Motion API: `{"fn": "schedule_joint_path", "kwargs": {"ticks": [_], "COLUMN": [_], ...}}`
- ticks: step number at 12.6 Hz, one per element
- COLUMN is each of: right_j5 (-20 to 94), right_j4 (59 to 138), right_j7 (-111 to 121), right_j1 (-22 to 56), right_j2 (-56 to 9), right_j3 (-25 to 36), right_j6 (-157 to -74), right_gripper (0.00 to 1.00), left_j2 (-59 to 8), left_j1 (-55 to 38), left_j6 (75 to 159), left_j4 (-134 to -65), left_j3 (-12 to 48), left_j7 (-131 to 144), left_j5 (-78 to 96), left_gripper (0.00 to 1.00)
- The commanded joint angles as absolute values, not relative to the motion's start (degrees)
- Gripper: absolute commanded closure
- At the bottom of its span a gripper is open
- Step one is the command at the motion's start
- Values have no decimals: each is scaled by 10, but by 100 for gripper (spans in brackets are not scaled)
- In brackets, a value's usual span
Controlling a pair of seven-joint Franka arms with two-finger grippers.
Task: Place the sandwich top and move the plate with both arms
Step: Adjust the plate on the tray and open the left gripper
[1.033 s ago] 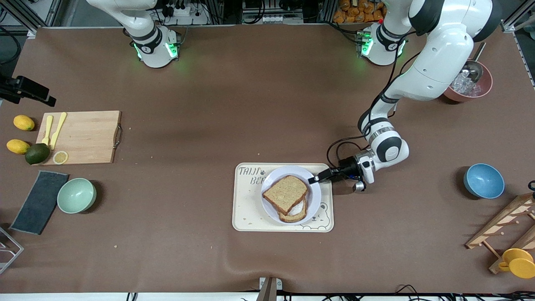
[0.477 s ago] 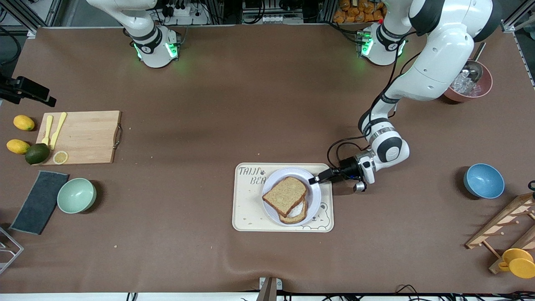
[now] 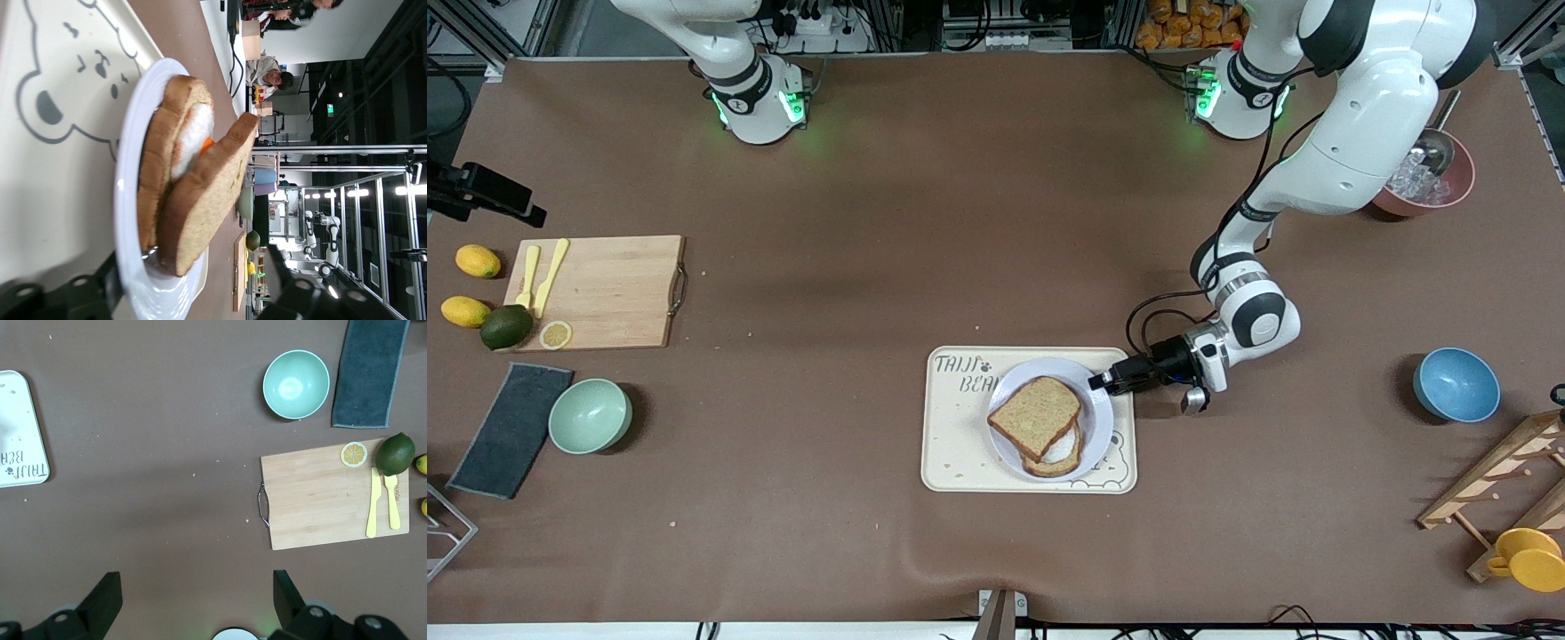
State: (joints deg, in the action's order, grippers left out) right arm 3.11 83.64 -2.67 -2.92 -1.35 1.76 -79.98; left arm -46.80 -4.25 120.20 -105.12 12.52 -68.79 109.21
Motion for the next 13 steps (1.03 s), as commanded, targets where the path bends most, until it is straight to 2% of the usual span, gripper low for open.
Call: {"fn": "schedule_joint_path", "kwargs": {"ticks": [1,9,13], "right_j5": [22,23,23], "right_j4": [835,835,835], "right_j7": [-31,-29,-29], "right_j1": [-37,-38,-38], "right_j2": [-14,-17,-17], "right_j3": [12,13,13], "right_j6": [-799,-800,-800], "right_gripper": [0,0,0], "left_j2": [-474,-374,-317], "left_j1": [-35,-22,-19], "left_j6": [1221,1232,1287], "left_j4": [-1061,-1121,-1144], "left_j3": [120,120,119], "left_j7": [-714,-649,-614], "left_j5": [1100,1098,1047], "left_gripper": [0,0,0]}}
